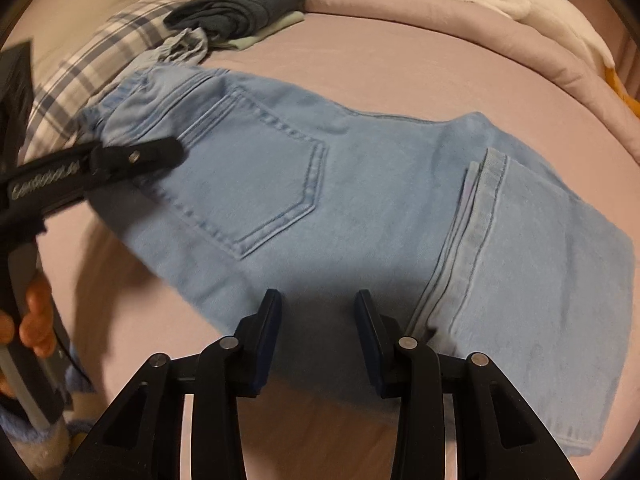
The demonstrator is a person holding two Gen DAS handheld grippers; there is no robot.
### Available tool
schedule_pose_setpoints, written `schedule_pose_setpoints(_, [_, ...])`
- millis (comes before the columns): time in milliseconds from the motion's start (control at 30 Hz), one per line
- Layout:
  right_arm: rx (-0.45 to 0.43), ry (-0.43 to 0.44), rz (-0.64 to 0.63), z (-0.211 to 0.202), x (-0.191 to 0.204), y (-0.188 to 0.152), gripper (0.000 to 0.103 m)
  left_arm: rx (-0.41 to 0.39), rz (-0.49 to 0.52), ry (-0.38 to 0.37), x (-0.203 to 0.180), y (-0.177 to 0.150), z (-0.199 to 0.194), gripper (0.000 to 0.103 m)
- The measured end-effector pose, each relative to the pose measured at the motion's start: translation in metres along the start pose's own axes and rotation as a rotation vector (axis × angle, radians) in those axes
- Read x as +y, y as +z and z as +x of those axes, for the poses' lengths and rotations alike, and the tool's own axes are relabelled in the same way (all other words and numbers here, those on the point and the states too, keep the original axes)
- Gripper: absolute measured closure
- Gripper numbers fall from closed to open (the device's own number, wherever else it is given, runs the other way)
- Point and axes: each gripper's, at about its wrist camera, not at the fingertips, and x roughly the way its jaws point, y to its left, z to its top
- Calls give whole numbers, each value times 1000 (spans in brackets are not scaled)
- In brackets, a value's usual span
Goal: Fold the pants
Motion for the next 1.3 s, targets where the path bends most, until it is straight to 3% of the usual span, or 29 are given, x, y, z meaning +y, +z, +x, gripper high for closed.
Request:
schedule_pose_setpoints(300, [-9, 46, 48, -4, -8, -2, 64, -31, 24, -16, -7, 4, -13, 65])
schedule_pose_setpoints(433, [-38, 101, 97, -18, -21, -10, 64, -41, 42, -13, -13, 5, -17, 66])
schedule_pose_setpoints(733, [-118, 115, 165, -39, -38, -13, 64, -72, 79, -36, -28, 8, -30, 67])
schedule_pose_setpoints(1000, [-130, 122, 266, -28, -54, -11, 64, -108, 138, -74, -54, 13, -43, 70])
schedule_pose_setpoints(1300, [-138, 198, 324, -30, -69, -25, 64, -122, 230, -114, -92, 16, -52, 70])
